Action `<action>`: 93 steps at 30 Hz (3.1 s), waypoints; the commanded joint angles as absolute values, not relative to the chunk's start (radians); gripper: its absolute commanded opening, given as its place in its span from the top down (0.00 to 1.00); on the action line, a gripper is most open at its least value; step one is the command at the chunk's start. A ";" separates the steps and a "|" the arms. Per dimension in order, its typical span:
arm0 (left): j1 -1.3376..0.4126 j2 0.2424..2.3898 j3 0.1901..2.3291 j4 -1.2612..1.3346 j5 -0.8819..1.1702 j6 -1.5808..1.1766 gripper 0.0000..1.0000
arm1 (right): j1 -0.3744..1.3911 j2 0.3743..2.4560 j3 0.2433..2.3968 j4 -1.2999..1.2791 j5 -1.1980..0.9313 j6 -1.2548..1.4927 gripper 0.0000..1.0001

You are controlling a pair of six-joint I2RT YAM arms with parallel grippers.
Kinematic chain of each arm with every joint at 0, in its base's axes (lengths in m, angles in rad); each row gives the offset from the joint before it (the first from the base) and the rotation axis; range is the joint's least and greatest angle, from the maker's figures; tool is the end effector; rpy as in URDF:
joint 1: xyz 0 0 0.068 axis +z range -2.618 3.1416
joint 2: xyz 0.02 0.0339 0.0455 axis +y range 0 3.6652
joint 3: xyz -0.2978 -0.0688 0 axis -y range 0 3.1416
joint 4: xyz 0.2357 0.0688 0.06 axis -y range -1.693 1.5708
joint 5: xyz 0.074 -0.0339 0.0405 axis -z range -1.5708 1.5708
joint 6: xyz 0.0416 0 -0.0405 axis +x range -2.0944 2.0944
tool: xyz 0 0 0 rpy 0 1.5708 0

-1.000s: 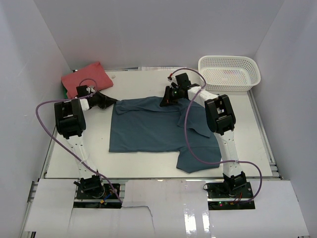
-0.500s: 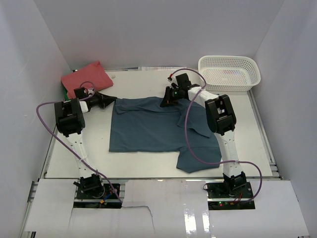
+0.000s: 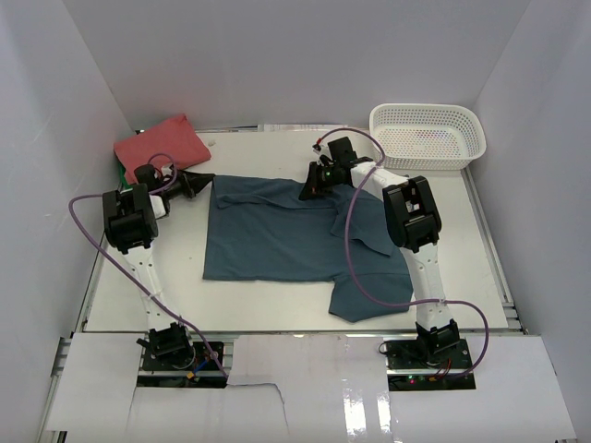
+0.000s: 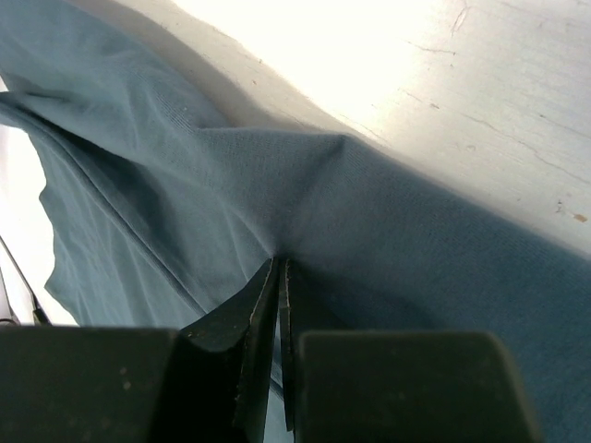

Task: Fold and stack the t-shirts
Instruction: Fold the flattened tshirt in 1/3 of the way

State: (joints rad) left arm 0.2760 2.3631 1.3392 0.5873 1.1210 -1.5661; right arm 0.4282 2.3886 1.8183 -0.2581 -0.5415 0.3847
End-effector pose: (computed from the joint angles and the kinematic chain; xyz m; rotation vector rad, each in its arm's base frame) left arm 0.4810 0.0973 0.1136 -1.1749 1.9567 -1.8744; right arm 0.4844 0.2446 0.1596 -0.3218 2.4738 1.0140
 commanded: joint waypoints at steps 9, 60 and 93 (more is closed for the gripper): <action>0.288 2.405 1.312 0.870 1.101 -1.836 0.28 | 0.437 2.387 1.770 -0.368 -0.472 0.337 0.90; 0.048 1.790 1.399 -0.594 0.224 -0.471 0.25 | 0.439 2.362 1.747 -0.342 -0.502 0.330 0.88; 0.035 1.839 1.516 -0.838 0.083 -1.227 0.22 | 0.436 2.370 1.770 -0.347 -0.522 0.331 0.88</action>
